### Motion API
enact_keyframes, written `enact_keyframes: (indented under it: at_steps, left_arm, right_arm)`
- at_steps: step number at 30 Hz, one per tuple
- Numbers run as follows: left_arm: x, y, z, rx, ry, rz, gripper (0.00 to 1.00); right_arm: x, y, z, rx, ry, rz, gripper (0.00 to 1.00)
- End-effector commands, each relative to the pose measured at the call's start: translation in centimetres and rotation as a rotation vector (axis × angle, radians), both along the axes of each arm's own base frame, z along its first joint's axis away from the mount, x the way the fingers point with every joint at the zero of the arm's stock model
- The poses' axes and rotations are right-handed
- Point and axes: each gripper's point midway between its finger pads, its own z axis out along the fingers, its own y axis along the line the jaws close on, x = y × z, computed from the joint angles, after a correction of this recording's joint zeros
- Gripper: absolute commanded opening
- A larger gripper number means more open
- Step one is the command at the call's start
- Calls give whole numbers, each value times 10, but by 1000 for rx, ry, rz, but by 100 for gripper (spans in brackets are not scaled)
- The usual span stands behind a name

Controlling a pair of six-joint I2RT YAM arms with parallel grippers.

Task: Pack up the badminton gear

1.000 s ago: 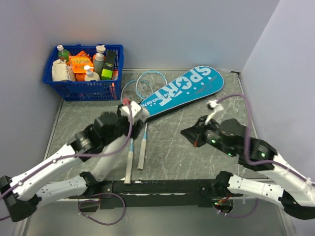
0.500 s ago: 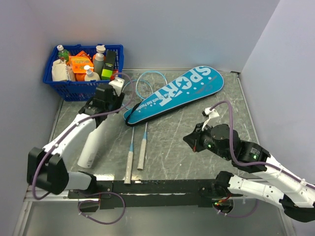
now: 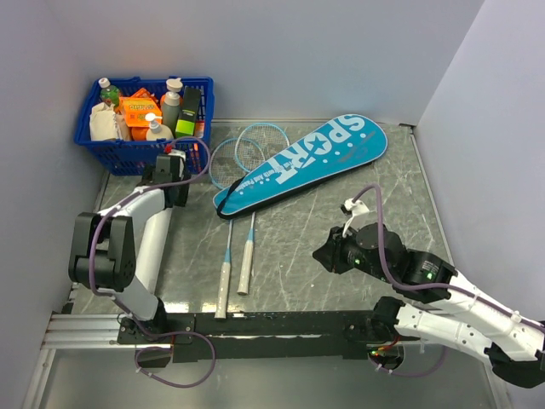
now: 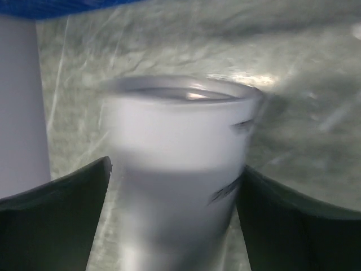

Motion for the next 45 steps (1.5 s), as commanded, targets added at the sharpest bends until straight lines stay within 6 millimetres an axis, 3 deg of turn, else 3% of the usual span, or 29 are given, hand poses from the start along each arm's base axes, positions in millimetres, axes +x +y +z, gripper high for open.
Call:
enact_keyframes:
  at_steps: [1,4,8,11,14,15,17,18,20,23,26,31,33,37,45]
  left_arm:
    - [10,23,13,11,-92,138,96]
    - [10,28,18,28,-106,167,96]
    - [12,27,51,14,-180,170,96]
    - [16,16,82,-25,-245,147,96]
    - [10,-14,106,-43,-277,70,96]
    - [4,-37,107,-53,-257,9,96]
    - [-3,-63,123,-99,-273,-52,96]
    - [-11,-90,121,-140,-237,-138,96]
    - [-22,-117,130,-224,-244,-187,96]
    - [-49,-169,133,-344,-208,-333,96]
    - [-70,-195,142,-488,-212,-413,96]
    - [-96,-205,160,-648,-264,-437,96]
    - [-105,-202,156,-665,-245,-420,96]
    - [-120,-185,160,-663,-260,-372,96]
    - [-150,-155,189,-777,-503,-316,96]
  right_arm:
    - [-3,-1,13,79,-27,3,31]
    - [-3,-3,12,77,-28,-7,37]
    - [2,-3,9,56,-26,-25,41]
    - [10,2,9,39,-24,-42,43]
    - [24,10,6,24,-2,-50,45]
    - [28,13,5,24,9,-49,45]
    - [42,16,-3,10,47,-55,46]
    - [51,19,-9,-1,62,-65,47]
    - [66,18,-12,-9,73,-80,50]
    - [80,34,-22,-58,91,-16,55]
    - [86,62,-37,-86,126,71,63]
    - [103,106,-63,-166,155,88,69]
    - [109,124,-75,-181,191,93,69]
    - [115,162,-90,-220,200,107,69]
    - [143,224,-119,-239,261,79,65]
